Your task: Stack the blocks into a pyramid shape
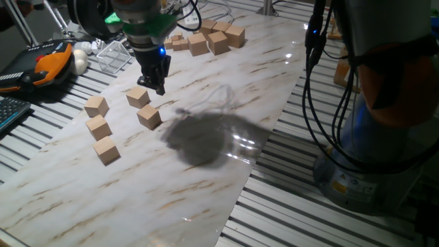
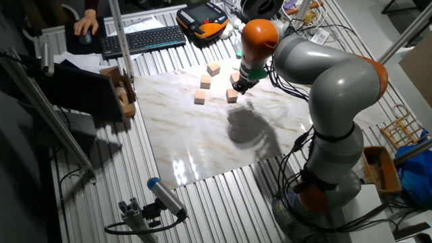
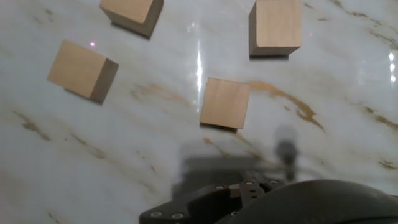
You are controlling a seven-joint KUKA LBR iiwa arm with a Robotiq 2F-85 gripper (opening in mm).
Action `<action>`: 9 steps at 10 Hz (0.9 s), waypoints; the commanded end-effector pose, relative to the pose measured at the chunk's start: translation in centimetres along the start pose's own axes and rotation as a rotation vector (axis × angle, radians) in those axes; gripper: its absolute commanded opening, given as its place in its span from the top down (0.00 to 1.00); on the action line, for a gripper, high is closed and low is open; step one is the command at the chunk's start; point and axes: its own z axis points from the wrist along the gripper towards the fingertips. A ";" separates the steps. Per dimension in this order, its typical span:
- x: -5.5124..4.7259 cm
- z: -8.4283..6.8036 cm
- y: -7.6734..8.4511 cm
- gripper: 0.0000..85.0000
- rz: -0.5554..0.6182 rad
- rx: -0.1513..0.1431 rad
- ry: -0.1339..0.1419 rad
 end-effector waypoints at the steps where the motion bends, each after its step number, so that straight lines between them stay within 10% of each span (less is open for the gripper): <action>1: 0.0 0.0 0.0 1.00 -0.029 -0.008 0.000; 5: -0.1 0.1 0.2 1.00 -0.004 -0.008 -0.020; 9: -2.9 2.2 2.8 1.00 0.019 -0.034 -0.048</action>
